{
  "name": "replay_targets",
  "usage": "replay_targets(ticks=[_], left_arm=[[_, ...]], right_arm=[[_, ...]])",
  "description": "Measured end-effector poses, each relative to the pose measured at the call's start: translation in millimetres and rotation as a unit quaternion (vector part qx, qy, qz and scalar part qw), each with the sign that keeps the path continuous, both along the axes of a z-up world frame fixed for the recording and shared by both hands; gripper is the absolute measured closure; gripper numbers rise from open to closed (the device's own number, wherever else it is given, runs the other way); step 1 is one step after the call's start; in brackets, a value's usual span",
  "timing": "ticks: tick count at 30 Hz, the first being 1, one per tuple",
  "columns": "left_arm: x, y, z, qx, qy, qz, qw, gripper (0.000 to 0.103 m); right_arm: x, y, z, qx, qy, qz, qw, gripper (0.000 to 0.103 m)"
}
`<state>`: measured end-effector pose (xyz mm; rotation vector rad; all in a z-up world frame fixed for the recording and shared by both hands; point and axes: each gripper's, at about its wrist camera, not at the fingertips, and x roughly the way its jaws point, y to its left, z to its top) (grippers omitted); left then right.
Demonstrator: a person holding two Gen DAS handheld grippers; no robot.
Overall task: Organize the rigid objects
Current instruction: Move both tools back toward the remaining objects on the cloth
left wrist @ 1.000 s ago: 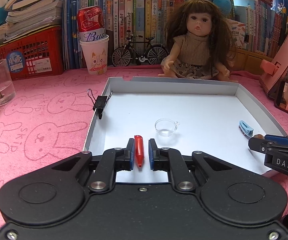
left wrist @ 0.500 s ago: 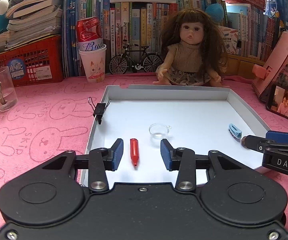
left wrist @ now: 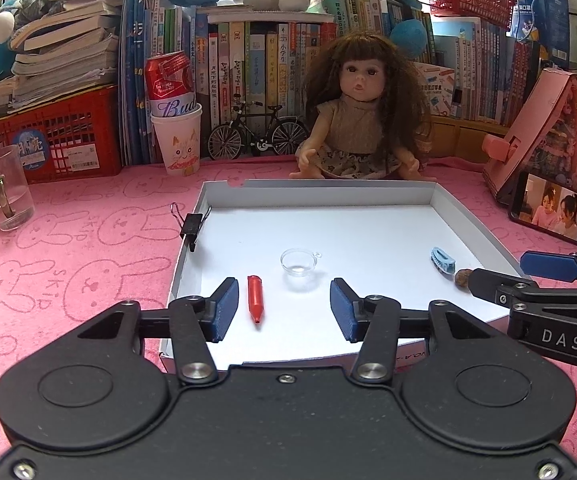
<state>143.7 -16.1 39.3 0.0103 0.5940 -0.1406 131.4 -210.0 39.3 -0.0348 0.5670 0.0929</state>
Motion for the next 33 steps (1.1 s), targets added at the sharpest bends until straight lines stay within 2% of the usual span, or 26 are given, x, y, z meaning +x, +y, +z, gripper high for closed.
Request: replay_targets(ticks=[14,33], left_arm=[[-32.5,3.4,1.4,-0.007,-0.002,-0.015,0.9999,0.051],[-75.9,12.0,-11.8,-0.009,0.012,-0.025,0.9996,0.050]], right_arm=[[-24.0,0.9,-1.2,0.002,-0.003,0.012,1.000,0.027],[-62.2,-5.8,-24.3,0.005,0.022,0.011,1.000,0.025]])
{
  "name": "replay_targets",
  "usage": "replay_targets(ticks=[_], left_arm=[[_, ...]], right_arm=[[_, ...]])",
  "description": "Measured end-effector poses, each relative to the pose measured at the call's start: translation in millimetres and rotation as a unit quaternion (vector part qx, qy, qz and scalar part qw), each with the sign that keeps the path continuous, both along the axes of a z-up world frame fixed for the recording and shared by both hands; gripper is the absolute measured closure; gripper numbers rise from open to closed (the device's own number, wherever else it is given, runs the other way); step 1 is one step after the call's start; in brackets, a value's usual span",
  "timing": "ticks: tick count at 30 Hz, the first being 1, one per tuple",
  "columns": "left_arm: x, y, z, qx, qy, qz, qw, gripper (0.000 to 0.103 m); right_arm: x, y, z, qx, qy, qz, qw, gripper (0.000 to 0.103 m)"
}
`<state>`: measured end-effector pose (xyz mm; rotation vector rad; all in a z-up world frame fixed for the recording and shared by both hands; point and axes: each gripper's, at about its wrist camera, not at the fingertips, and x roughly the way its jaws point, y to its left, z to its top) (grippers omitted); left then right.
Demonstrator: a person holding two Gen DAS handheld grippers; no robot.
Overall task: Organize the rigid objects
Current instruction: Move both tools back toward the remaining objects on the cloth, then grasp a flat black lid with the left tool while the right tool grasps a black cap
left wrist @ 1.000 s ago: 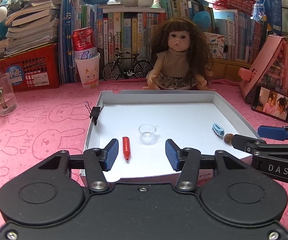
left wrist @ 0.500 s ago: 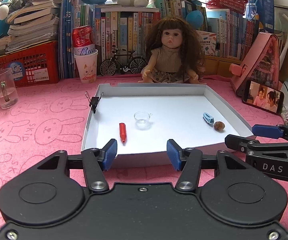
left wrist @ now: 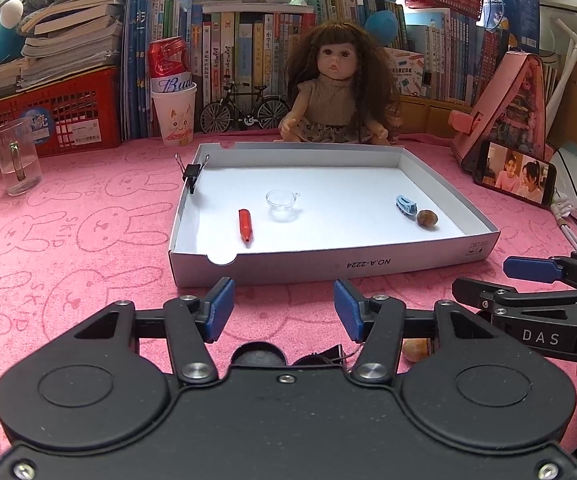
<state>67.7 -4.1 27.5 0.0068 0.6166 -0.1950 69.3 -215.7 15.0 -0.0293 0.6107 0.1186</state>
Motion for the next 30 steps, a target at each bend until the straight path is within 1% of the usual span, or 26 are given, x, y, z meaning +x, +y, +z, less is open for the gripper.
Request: replay_targets(ticks=[5,9,12,15,19,21,24,25,30], left_arm=[[-18.1,1.2,-2.1,-0.003,-0.001,-0.009,1.0000,0.050],[-36.8,-3.4,-5.2,0.011,-0.011,-0.022,0.9996,0.051],[-47.5,-3.5,-7.5,0.019,-0.019,-0.024,0.9994,0.052],[-52.9,-2.3,-7.0,0.022,-0.020,-0.023,0.9993,0.057],[-59.5,-1.7,-8.8,0.015,-0.012,-0.041,0.9990,0.058],[-60.4,-1.0,-12.1,0.014,-0.005,-0.042,0.9990,0.058],[-58.4,3.7,-16.3,0.005,0.006,-0.030,0.9995,0.060],[-57.2,5.7,-17.4,-0.003,0.012,-0.027,0.9996,0.061],[-53.1,15.0,-22.3,-0.037,0.034,-0.022,0.9985,0.061]], right_arm=[[-11.0,-0.6,-2.7,0.007,0.007,0.001,1.000,0.025],[-21.0,3.3,-3.9,0.015,0.011,0.007,1.000,0.025],[-27.3,7.7,-4.9,0.010,0.007,0.011,1.000,0.025],[-31.2,10.1,-5.6,0.009,0.005,0.012,1.000,0.025],[-34.7,9.1,-7.6,0.012,0.007,0.011,1.000,0.025],[-35.6,8.4,-8.5,0.013,0.008,0.011,1.000,0.026],[-35.2,7.5,-10.1,0.007,0.012,0.001,1.000,0.030],[-34.7,6.5,-10.4,0.008,0.013,-0.003,1.000,0.032],[-33.6,2.7,-12.9,0.013,0.019,-0.011,1.000,0.040]])
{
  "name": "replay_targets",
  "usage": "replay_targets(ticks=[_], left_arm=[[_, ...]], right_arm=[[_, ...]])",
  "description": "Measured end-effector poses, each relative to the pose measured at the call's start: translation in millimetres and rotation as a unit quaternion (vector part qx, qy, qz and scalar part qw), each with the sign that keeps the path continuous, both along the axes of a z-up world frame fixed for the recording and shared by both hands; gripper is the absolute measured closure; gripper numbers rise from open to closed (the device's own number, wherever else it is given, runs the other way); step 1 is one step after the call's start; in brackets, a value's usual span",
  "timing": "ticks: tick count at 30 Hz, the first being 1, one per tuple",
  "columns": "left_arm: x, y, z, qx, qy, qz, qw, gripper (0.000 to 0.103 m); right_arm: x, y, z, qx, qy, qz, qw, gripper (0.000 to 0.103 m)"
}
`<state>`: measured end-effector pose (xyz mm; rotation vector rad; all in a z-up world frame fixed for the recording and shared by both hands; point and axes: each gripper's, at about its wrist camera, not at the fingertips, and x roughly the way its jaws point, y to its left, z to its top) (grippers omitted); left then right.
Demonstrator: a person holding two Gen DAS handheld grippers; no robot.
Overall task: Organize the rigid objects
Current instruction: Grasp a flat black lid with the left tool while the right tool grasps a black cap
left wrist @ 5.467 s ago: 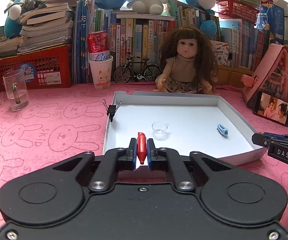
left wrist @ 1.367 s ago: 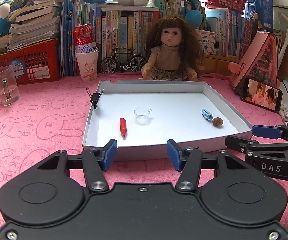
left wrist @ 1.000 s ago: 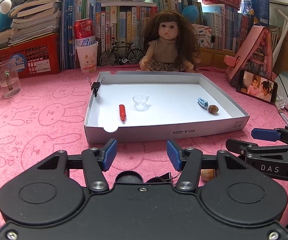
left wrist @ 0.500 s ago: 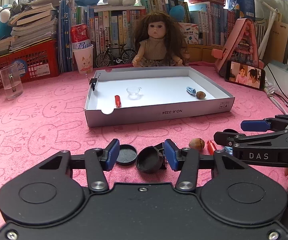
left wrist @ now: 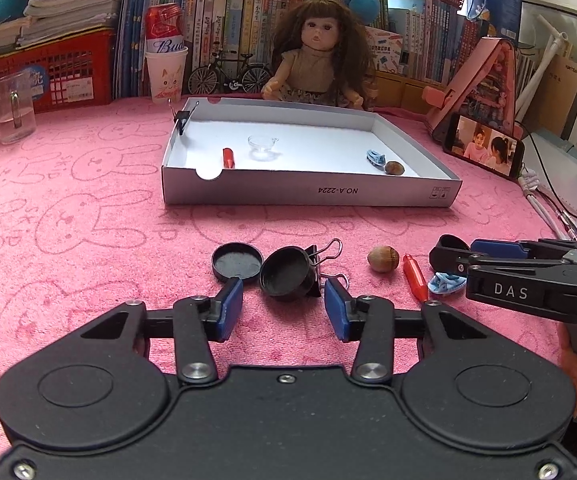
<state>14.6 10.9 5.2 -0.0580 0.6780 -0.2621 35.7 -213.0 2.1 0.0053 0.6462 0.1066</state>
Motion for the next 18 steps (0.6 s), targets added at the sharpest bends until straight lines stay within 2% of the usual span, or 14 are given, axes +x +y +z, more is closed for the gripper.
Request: replay_targets(ticks=[4,12,13,15,18], left_arm=[[3.3,3.3,-0.8,-0.015,0.001,0.007,0.9999,0.061],[13.1,10.4,-2.2,-0.078,0.009,0.024,0.9966,0.063],[13.2,11.1,-2.4,-0.086,0.010,0.020,0.9960,0.072],[12.9,10.9,-2.6,-0.097,0.010,0.014,0.9951,0.072],[10.2,6.7,-0.9,-0.090,-0.001,0.007,0.9959,0.072]], right_arm=[[-0.2,1.1,-0.3,-0.001,-0.003,0.004,1.000,0.041],[0.4,3.0,-0.9,0.000,-0.003,0.004,1.000,0.043],[0.4,3.0,-0.9,0.000,-0.003,0.004,1.000,0.044],[0.4,2.9,-1.0,0.001,-0.003,0.003,1.000,0.048],[0.5,4.0,-1.0,0.002,-0.004,0.002,1.000,0.055]])
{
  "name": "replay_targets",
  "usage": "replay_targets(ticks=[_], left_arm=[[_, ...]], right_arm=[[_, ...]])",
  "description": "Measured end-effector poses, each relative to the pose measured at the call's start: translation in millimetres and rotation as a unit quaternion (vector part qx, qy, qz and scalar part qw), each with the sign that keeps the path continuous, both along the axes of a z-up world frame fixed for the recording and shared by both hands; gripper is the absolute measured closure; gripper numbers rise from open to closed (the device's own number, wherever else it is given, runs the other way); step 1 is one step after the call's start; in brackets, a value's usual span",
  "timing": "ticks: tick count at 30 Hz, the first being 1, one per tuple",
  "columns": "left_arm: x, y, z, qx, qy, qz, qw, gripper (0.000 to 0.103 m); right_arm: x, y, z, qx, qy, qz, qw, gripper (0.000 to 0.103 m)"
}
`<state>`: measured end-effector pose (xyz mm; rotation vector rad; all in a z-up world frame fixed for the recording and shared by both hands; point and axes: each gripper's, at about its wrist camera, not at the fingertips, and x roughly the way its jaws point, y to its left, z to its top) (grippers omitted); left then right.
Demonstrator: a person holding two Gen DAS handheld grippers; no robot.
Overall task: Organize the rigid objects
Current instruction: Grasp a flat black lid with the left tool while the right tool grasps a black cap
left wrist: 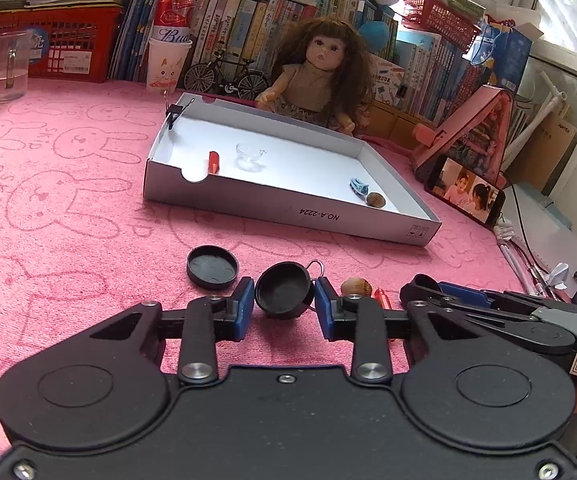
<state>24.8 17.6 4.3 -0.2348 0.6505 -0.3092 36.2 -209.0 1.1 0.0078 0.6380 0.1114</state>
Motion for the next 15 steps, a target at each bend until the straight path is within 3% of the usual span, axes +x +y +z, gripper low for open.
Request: replay_targets(ticks=[5,15], left_arm=[[-7.9,-9.9,5.0,0.043,-0.030,0.005,0.9986,0.072],[-11.5,-17.8,10.5,0.096,-0.057,0.017,0.9936,0.072]], right_arm=[[-0.8,-0.8,1.0,0.003,-0.004,-0.003,1.000,0.065],[-1.5,-3.5,4.6,0.002,-0.012,-0.009,1.000,0.065]])
